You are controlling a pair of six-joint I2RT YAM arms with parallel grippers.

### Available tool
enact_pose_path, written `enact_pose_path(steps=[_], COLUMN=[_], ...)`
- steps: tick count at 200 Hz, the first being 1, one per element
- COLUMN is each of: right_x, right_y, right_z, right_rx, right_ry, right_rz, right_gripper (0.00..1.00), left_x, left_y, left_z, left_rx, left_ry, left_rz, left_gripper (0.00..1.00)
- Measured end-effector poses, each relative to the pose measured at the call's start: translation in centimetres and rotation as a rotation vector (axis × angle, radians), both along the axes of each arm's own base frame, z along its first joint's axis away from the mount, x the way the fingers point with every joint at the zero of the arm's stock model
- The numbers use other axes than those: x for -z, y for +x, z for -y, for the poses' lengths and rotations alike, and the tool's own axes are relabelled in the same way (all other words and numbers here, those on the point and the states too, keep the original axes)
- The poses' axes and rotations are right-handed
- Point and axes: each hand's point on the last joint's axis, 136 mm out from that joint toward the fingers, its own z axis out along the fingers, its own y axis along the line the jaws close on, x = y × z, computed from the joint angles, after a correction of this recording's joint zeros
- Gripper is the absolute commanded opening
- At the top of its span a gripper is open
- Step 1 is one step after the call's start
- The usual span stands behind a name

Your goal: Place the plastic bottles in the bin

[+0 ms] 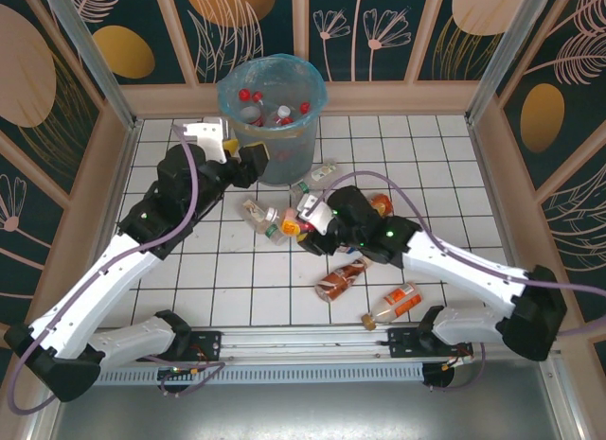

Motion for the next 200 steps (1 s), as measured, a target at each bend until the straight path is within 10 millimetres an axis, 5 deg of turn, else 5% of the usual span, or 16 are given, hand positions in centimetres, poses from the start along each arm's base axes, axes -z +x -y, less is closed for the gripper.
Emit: enact_pose_path(steps=[37, 61, 157, 200], right_x=[-6.9, -9.3, -11.0, -10.6], right_y=[0.3, 0.3, 0.1, 0.6], right_z=[1.3, 1.7, 1.1, 1.0], right_rx=[0.013, 0.004, -0.027, -0.009], right_ry=[0.253, 0.342, 0.442, 0.452], right_rz=[0.098, 0.125, 0.090, 0.057], right_gripper=[0.42, 0.41, 0.41, 0.41], left_x=[-0.4, 0.2, -0.8, -0.6], left_y=[-0.8, -1.3, -4.2, -4.3], left_z=[3.3, 5.4, 8.1, 8.2], left_rx=[0.168, 0.273, 0.507, 0.517], left_ry=[-0.075, -0.118, -0.188, -0.179], left_rz=[-0.050, -0.103, -0.140, -0.136], left_gripper=[0.67, 0.66, 0.62, 0.49])
